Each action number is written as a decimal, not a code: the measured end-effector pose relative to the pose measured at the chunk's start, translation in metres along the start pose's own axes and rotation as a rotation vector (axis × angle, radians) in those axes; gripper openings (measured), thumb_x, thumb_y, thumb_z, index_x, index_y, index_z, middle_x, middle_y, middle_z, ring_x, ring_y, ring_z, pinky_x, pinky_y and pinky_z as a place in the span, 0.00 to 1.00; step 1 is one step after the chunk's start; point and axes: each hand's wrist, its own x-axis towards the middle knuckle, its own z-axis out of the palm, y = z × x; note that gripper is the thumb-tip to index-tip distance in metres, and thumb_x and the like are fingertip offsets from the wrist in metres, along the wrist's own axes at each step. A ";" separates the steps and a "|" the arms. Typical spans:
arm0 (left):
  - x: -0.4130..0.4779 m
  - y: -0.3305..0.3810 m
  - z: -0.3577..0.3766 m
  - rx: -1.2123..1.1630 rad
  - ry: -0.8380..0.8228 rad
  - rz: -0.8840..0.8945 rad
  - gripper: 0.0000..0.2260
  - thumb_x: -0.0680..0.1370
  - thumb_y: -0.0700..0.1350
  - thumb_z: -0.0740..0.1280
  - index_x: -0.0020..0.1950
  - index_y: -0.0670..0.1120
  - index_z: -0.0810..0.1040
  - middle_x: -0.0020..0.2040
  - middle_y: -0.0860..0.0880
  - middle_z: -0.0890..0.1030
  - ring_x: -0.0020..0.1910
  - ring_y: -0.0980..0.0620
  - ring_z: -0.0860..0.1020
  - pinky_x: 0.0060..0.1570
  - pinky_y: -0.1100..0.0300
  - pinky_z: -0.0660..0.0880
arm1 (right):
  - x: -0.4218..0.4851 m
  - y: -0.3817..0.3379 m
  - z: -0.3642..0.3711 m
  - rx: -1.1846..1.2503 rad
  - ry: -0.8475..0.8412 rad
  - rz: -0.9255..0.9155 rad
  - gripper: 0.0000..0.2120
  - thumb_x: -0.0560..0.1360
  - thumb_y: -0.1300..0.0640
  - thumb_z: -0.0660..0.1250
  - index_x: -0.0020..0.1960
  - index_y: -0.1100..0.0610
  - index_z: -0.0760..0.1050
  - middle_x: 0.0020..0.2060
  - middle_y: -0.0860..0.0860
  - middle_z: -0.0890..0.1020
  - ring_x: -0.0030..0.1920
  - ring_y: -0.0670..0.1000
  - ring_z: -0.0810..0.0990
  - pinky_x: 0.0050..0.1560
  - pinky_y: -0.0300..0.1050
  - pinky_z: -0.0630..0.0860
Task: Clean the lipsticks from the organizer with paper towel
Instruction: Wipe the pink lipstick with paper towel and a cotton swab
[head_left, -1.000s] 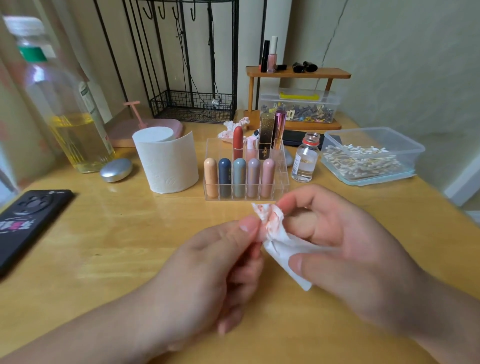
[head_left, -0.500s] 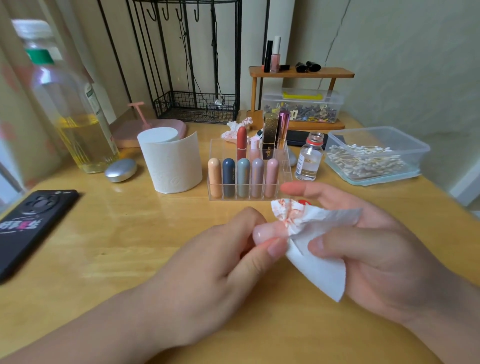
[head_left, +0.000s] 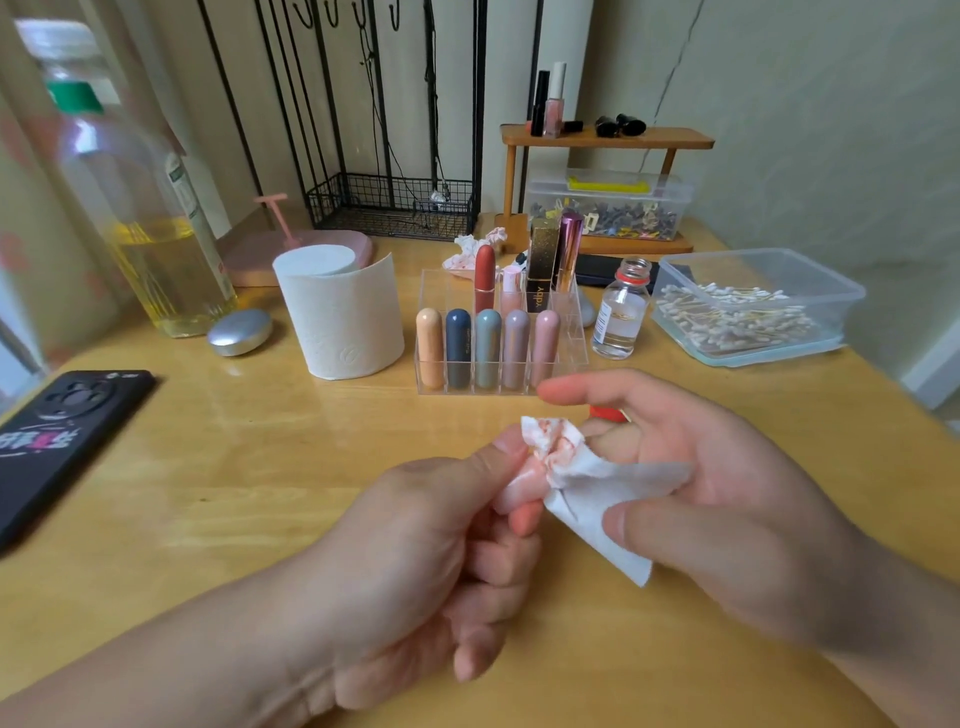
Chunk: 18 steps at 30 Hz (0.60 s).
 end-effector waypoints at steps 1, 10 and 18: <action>0.001 -0.002 0.003 0.039 0.044 0.028 0.19 0.79 0.60 0.64 0.36 0.46 0.71 0.28 0.49 0.58 0.21 0.54 0.55 0.17 0.66 0.65 | 0.001 -0.002 -0.002 0.039 -0.001 0.047 0.29 0.65 0.70 0.62 0.65 0.56 0.72 0.49 0.61 0.85 0.56 0.60 0.82 0.58 0.51 0.75; -0.005 -0.004 -0.016 1.465 0.362 0.750 0.19 0.81 0.65 0.49 0.45 0.53 0.70 0.32 0.57 0.72 0.32 0.54 0.71 0.30 0.56 0.69 | 0.001 -0.009 -0.005 0.867 -0.106 0.213 0.27 0.63 0.73 0.56 0.62 0.74 0.74 0.64 0.70 0.75 0.63 0.68 0.77 0.64 0.56 0.75; 0.000 -0.005 -0.020 1.213 0.284 0.874 0.09 0.80 0.59 0.62 0.54 0.56 0.70 0.39 0.57 0.77 0.31 0.62 0.71 0.32 0.68 0.69 | -0.003 -0.003 -0.003 0.650 -0.061 0.078 0.22 0.68 0.74 0.62 0.63 0.72 0.72 0.57 0.69 0.79 0.59 0.65 0.79 0.63 0.53 0.75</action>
